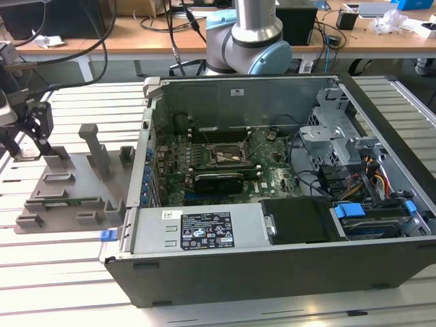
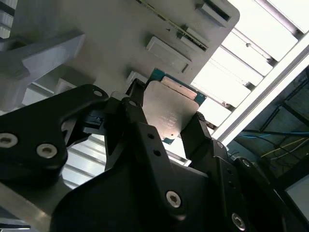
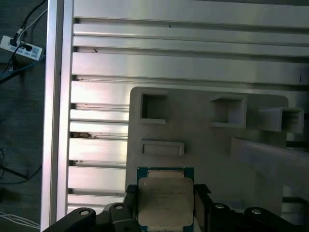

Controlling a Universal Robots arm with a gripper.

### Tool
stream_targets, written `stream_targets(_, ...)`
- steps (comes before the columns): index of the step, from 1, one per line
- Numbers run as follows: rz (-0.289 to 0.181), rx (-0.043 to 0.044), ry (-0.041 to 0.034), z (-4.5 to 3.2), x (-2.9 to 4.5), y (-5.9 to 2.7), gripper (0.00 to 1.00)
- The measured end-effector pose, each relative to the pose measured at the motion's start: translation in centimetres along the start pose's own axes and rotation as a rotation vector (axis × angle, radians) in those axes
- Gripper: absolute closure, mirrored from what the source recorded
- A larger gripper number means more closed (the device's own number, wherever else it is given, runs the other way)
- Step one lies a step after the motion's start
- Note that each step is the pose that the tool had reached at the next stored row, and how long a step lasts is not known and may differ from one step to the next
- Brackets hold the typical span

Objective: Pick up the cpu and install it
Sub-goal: 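Pick up the cpu and move it towards the insertion slot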

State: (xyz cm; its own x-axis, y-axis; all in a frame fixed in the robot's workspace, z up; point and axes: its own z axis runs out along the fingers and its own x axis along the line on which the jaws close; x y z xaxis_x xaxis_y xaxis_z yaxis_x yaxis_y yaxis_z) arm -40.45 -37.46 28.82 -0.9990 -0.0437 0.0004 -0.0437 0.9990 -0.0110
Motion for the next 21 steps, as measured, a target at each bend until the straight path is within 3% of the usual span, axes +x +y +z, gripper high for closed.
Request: stream_targets(21, 0.0, 0.0, -0.0001, -4.35, 0.0, -0.05, 0.45)
